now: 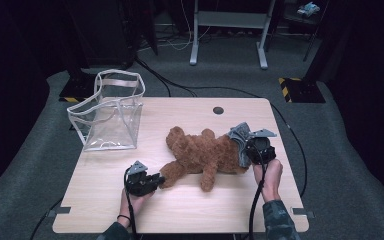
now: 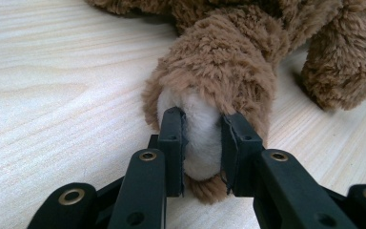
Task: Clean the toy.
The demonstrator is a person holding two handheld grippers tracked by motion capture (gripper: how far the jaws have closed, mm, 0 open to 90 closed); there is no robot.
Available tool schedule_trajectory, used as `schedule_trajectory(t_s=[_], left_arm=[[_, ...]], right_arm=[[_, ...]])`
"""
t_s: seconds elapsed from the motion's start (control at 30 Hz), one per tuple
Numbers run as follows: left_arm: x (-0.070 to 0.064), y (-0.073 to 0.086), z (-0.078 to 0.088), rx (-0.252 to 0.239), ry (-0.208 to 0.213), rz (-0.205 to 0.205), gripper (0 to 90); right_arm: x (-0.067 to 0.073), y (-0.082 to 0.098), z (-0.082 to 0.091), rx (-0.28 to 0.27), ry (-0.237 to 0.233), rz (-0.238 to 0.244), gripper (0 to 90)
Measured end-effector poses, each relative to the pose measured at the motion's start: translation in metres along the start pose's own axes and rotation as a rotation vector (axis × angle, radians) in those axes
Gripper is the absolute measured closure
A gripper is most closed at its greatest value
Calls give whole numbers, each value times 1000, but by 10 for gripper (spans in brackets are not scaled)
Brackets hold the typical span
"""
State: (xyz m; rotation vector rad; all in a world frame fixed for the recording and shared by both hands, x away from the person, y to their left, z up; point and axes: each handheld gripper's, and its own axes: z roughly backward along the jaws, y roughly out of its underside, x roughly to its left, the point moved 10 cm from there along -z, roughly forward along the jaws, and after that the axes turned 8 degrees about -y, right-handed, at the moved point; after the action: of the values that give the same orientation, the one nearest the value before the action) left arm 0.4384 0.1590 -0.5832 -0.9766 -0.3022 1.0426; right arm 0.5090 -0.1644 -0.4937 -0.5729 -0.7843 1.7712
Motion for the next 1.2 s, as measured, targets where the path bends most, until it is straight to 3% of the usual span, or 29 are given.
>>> schedule_trajectory(t_s=[0.2, 0.33, 0.43, 0.53, 0.63, 0.73, 0.83, 1.03, 1.1, 1.2], left_arm=[[0, 0, 0, 0, 0, 1, 725], [0, 0, 0, 1, 1, 1, 725], [0, 0, 0, 1, 3, 2, 725], [0, 0, 0, 1, 1, -1, 725], [0, 0, 0, 1, 2, 0, 725], [0, 0, 0, 1, 2, 0, 725], [0, 0, 0, 1, 1, -1, 725], [-1, 0, 0, 1, 1, 0, 725], [-1, 0, 0, 1, 1, -1, 725], [-1, 0, 0, 1, 1, -1, 725]], right_arm=[[-12, 30, -21, 72, 11, -52, 819], [-21, 51, -32, 151, 11, -64, 818], [-24, 42, -20, 107, 12, -68, 818], [-20, 12, 7, 11, 0, -45, 818], [-7, -12, 28, -51, -21, -10, 818], [9, -27, 32, -81, -58, 26, 817], [13, -20, 16, -42, -64, 13, 818], [-6, 28, -22, 67, -39, -81, 818], [-8, 36, -23, 72, -54, -98, 818], [-8, 28, -7, 24, -55, -86, 818]])
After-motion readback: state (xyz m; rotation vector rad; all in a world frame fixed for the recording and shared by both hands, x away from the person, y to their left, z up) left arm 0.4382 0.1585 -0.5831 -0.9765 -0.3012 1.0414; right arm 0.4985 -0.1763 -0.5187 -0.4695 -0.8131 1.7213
